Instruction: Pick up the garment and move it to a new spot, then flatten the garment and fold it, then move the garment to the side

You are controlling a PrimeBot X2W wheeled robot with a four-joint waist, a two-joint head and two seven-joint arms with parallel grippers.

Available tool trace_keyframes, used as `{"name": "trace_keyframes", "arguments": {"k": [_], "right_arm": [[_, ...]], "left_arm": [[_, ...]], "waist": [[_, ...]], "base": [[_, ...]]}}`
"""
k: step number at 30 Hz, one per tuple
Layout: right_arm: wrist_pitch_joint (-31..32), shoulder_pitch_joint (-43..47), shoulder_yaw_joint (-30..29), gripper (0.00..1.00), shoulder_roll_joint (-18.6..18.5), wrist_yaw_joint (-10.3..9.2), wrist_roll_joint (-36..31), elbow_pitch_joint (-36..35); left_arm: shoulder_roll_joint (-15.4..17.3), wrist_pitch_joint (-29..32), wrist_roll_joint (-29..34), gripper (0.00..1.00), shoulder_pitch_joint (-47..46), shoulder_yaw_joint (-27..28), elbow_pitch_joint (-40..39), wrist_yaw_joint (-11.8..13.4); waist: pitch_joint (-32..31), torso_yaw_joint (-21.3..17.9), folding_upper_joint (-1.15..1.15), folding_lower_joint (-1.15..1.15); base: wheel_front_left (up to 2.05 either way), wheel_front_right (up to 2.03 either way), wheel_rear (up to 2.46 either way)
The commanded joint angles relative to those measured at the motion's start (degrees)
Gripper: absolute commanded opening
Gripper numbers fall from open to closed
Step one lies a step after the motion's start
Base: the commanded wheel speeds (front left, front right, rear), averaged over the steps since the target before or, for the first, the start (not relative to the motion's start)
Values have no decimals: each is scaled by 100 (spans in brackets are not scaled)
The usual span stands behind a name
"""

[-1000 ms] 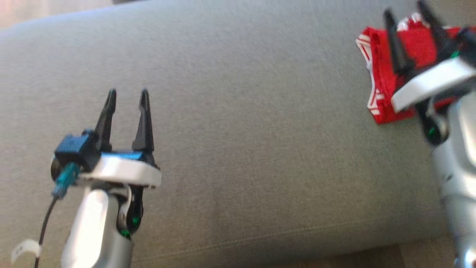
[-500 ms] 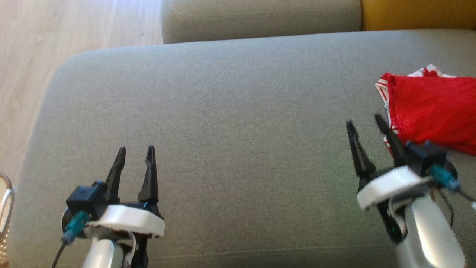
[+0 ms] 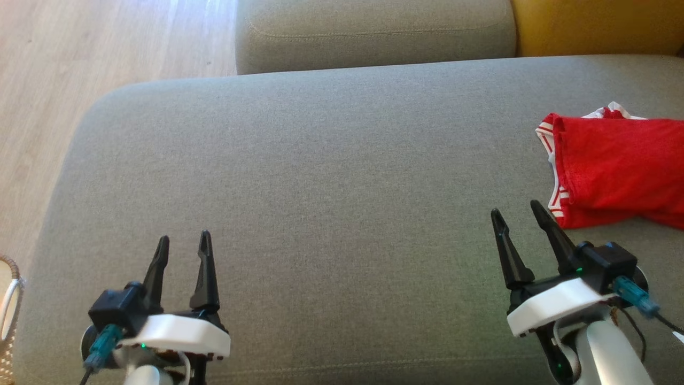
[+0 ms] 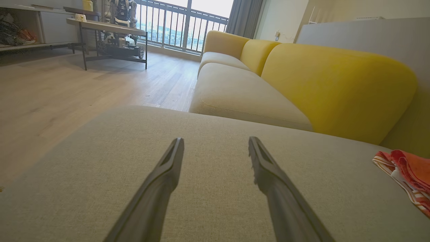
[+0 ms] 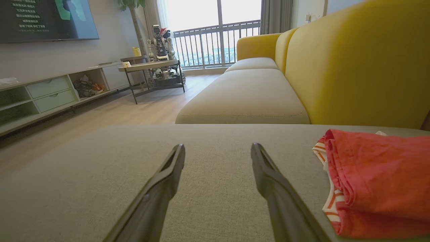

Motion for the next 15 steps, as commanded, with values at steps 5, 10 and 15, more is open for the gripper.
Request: {"name": "trace_keyframes", "arguments": {"k": [5, 10, 15], "right_arm": [[-75, -99, 105, 100, 15, -2, 68, -323], [-76, -93, 47, 100, 15, -2, 97, -424], [-77, -100, 27, 100, 15, -2, 108, -486]], "left_arm": [[17, -30, 18, 100, -191, 216, -234, 27], [17, -30, -38, 100, -205, 237, -248, 43], [17, -30, -113, 100, -230, 258, -282, -17]], "waist": [[18, -31, 0, 1], [45, -61, 0, 1], [75, -80, 0, 1]], "base": [[0, 0, 0], [0, 0, 0], [0, 0, 0]]}}
